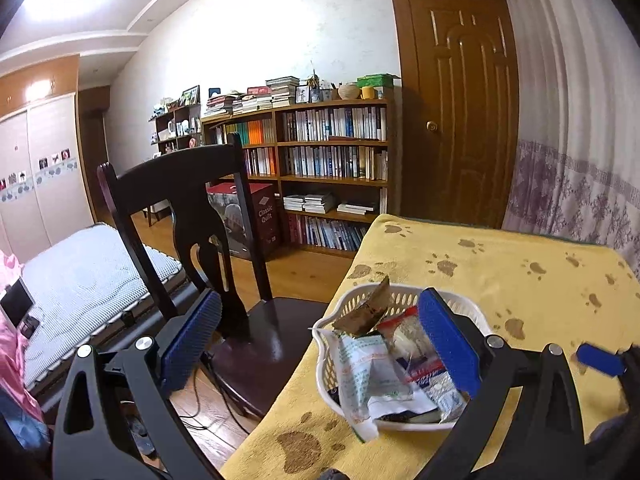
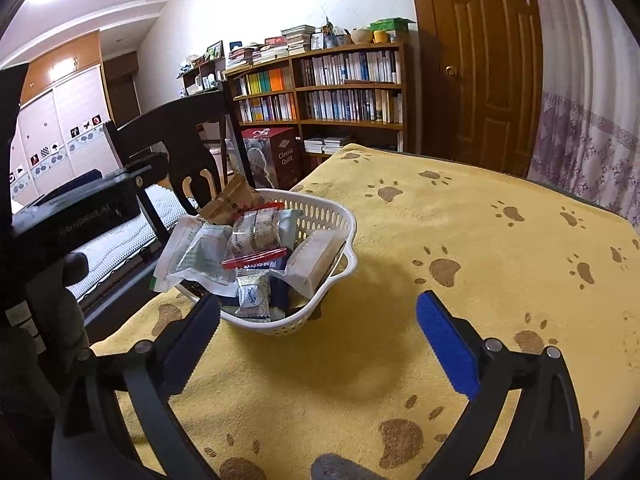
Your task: Organize snacks
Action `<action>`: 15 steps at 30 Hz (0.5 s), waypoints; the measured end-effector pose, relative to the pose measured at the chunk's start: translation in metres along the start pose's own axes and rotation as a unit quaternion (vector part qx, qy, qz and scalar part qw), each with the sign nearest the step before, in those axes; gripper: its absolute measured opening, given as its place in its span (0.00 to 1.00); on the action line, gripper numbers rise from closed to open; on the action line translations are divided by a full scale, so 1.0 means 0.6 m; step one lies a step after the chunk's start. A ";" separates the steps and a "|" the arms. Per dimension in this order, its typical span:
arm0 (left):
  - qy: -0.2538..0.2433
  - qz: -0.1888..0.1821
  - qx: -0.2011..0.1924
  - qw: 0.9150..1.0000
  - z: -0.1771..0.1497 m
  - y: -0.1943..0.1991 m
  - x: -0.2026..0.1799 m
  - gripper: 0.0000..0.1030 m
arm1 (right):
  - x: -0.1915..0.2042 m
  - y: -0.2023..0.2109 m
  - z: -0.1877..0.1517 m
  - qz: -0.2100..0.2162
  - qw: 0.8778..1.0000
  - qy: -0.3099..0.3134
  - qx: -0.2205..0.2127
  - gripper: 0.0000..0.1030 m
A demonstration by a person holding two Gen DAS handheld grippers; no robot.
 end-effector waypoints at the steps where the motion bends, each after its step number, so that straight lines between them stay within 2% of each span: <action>1: -0.008 0.004 0.001 1.000 -0.004 0.002 -0.002 0.97 | 0.000 0.003 0.000 0.001 1.000 0.000 -0.003 0.95; 7: -0.041 0.016 0.003 0.999 -0.022 0.018 -0.011 0.97 | 0.008 0.007 -0.003 0.000 1.000 0.004 -0.005 0.95; 15: -0.059 0.033 0.023 0.997 -0.053 0.027 -0.004 0.97 | 0.028 0.008 -0.017 -0.006 1.000 0.029 0.002 0.95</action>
Point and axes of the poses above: each gripper's, at about its wrist camera, not at the fingertips, and y roughly against the way its jaws point, x to its left, z to its top, the point moved 6 cm from there along -y, roughly the way its jaws point, and after that the axes turned 10 degrees about x, right-handed, at the moved point
